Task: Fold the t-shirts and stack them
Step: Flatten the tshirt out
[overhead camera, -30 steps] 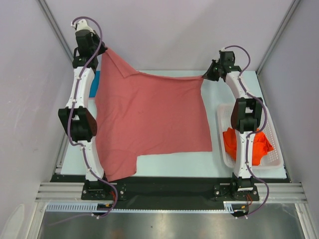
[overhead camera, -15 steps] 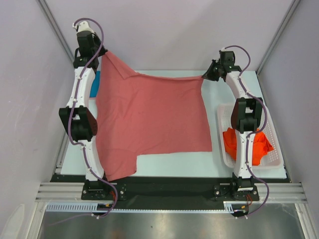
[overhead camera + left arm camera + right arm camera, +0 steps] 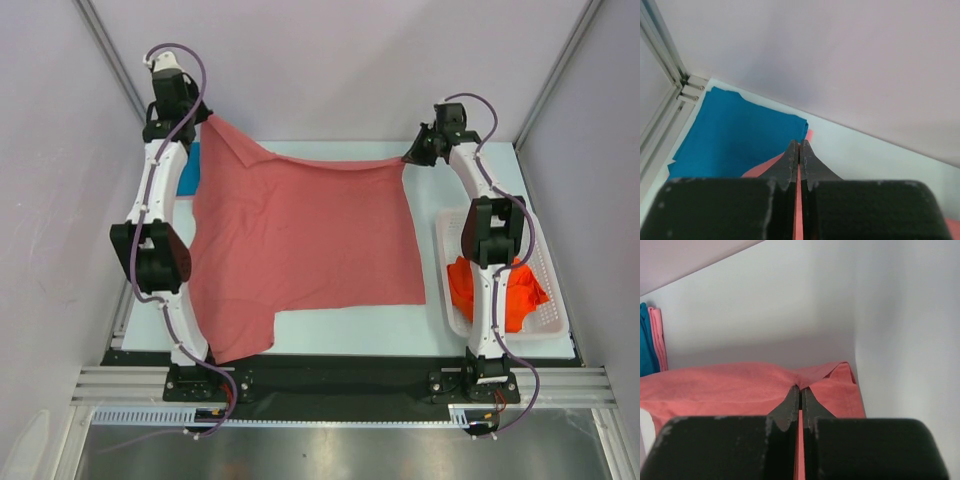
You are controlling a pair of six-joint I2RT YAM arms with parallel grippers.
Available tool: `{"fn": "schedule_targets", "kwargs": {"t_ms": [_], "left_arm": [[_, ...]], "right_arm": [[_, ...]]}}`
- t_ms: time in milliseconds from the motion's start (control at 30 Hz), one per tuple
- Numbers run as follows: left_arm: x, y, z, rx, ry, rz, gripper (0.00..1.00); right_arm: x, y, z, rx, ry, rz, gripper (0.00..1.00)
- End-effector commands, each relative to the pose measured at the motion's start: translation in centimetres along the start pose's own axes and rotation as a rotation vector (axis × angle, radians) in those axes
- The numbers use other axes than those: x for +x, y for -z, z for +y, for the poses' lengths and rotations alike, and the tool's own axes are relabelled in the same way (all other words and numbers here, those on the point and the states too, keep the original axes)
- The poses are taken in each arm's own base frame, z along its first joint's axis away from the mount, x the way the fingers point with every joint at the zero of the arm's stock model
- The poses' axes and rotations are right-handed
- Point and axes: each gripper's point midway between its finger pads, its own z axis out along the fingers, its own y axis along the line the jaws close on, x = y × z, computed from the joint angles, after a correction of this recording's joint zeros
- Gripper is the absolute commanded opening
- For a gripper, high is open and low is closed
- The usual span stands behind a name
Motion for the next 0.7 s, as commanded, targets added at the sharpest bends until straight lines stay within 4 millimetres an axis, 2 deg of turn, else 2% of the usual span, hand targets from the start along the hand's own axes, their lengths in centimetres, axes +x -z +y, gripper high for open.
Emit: {"fn": "schedule_targets", "kwargs": {"t_ms": [0,133,167,300,400,433,500,533,567,633,667], "left_arm": [[-10.7,7.8,-1.9,0.04,0.008,-0.264,0.0],[-14.4,12.3,-2.3,0.055,-0.004,-0.355,0.0],[-15.5,14.2,-2.5,0.061,-0.002,-0.386,0.0],[-17.3,18.3,-2.5,0.072,-0.014,-0.444,0.0],[-17.8,20.9,-2.4,0.084,-0.011,-0.468,0.01],[-17.9,21.7,-2.5,0.089,-0.01,-0.474,0.01],[-18.6,24.0,-2.4,0.096,-0.004,-0.501,0.0],[-18.9,24.7,-2.4,0.097,-0.003,-0.51,0.0],[-19.6,26.6,-2.4,0.102,0.003,-0.533,0.0],[-20.6,28.9,-2.3,0.105,0.015,-0.569,0.0],[-21.6,31.9,-2.2,0.114,0.025,-0.612,0.01]], "right_arm": [[-5.8,7.0,5.9,-0.069,0.088,-0.178,0.0],[-7.4,11.0,8.5,-0.08,0.133,-0.257,0.0],[-7.7,12.0,9.0,-0.085,0.14,-0.271,0.0],[-8.5,16.9,11.4,-0.104,0.185,-0.351,0.0],[-8.3,18.7,12.1,-0.101,0.206,-0.372,0.0],[-8.5,20.5,12.8,-0.111,0.213,-0.402,0.0],[-8.3,22.5,13.7,-0.118,0.235,-0.424,0.0],[-8.4,24.7,14.2,-0.117,0.244,-0.457,0.0],[-8.3,25.8,14.6,-0.118,0.251,-0.468,0.0],[-7.7,28.3,15.3,-0.111,0.276,-0.496,0.0],[-7.5,30.9,15.8,-0.118,0.286,-0.529,0.0]]}}
